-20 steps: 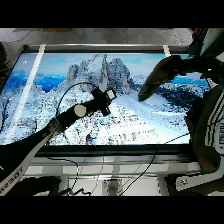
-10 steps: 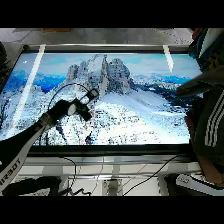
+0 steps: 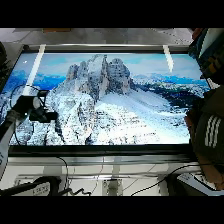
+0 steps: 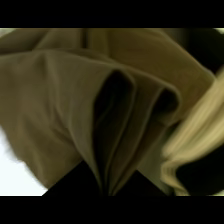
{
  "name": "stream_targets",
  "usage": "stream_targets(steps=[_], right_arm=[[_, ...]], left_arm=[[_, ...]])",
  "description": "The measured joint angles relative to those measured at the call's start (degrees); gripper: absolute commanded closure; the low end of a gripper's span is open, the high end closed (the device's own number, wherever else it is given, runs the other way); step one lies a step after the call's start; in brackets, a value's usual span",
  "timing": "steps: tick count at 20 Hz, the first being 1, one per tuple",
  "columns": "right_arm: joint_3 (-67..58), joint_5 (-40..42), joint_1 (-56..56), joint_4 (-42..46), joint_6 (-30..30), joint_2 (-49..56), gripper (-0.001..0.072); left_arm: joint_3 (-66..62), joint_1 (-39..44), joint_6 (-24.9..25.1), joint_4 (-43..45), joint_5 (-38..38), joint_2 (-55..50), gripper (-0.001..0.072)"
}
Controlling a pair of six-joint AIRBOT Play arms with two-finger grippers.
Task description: Fold the clothes and pants, and hang the long-sleeved shirts on hangers.
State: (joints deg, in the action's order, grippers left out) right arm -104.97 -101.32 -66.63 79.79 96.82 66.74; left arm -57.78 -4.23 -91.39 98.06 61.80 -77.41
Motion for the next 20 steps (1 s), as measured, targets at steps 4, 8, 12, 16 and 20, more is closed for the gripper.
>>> stream_targets(steps=[4,8,12,16,20], right_arm=[[0.0,-0.9,-2.1,5.0,-1.1,-0.3,0.034],[0.0,1.4,-2.7,6.7,-1.4,-0.3,0.0021],[0.0,4.6,-2.9,6.8,-1.5,-0.2,0.0369],[1.5,5.9,-1.7,-4.1,-1.4,1.0,0.0699],[2.7,6.8,9.0,-12.2,-1.5,1.6,0.0699]], left_arm=[[0.0,-2.7,-1.2,0.3,-3.8,5.1,0.0686],[0.0,-3.4,-1.4,0.4,-8.9,8.2,0.0686],[0.0,-3.6,-1.6,0.5,-10.8,9.0,0.0686],[0.0,-3.7,-1.6,0.5,-11.5,9.2,0.0686],[0.0,-3.7,-1.7,0.5,-11.7,9.2,0.0686]])
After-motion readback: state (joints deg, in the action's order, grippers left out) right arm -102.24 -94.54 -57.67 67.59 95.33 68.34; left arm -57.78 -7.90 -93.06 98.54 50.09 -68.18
